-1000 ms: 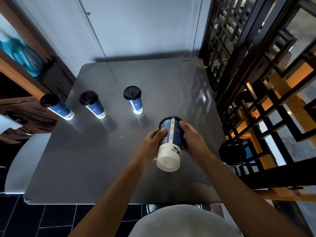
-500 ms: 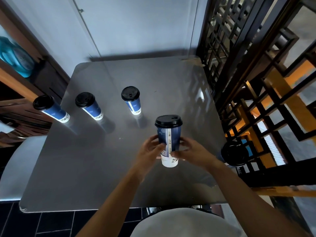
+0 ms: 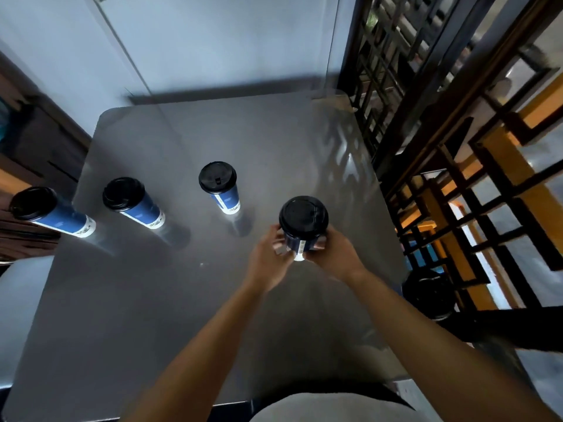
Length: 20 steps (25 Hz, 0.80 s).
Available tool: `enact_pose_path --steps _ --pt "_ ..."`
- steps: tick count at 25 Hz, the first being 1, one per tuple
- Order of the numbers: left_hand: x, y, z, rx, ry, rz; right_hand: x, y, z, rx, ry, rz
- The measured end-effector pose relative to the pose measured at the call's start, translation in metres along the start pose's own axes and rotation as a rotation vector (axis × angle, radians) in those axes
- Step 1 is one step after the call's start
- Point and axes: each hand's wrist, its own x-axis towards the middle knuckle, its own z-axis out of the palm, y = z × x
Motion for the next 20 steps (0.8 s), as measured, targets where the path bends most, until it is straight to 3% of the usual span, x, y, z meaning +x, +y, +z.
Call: enact_pose_path --steps 9,20 --pt "0.138 0.013 0.011 0.092 0.024 -0.043 0.14 -0.005 -0.01 -0.099 0.031 -0.013" --pt "0.171 -0.014 0.031 0.101 0.103 -0.108 0.183 0.01 0.0 -0.059 -0.005 -0.009"
